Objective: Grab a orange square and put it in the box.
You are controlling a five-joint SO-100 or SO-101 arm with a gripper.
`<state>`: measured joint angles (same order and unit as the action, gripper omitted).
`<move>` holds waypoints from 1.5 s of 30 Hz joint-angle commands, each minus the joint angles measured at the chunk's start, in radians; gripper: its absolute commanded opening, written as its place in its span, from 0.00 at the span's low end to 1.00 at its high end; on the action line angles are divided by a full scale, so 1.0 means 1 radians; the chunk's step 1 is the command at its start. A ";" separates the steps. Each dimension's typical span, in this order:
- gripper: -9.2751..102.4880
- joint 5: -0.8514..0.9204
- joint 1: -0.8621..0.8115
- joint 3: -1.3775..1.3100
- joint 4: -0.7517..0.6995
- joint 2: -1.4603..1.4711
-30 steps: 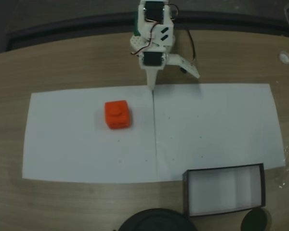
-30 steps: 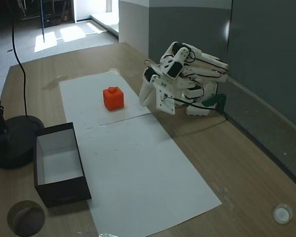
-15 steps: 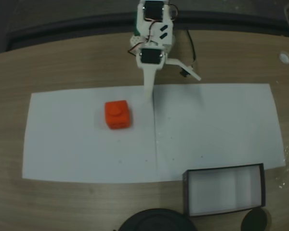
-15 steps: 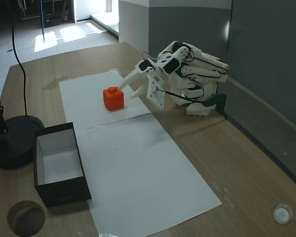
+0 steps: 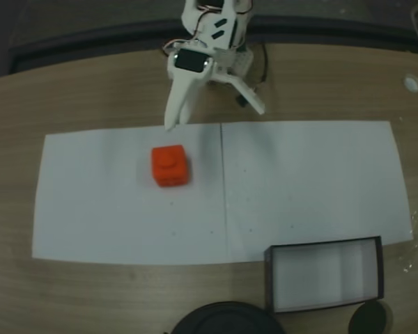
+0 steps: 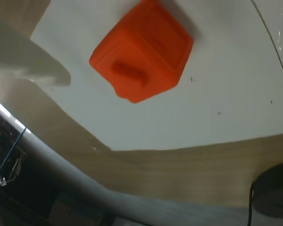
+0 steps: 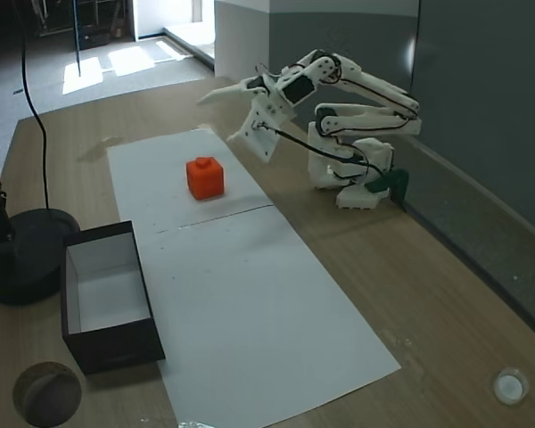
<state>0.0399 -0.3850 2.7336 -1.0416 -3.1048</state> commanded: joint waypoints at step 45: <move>0.21 0.006 -0.038 -0.727 -0.078 1.365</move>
<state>0.0414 -0.4188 2.0371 -1.1106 -1.7441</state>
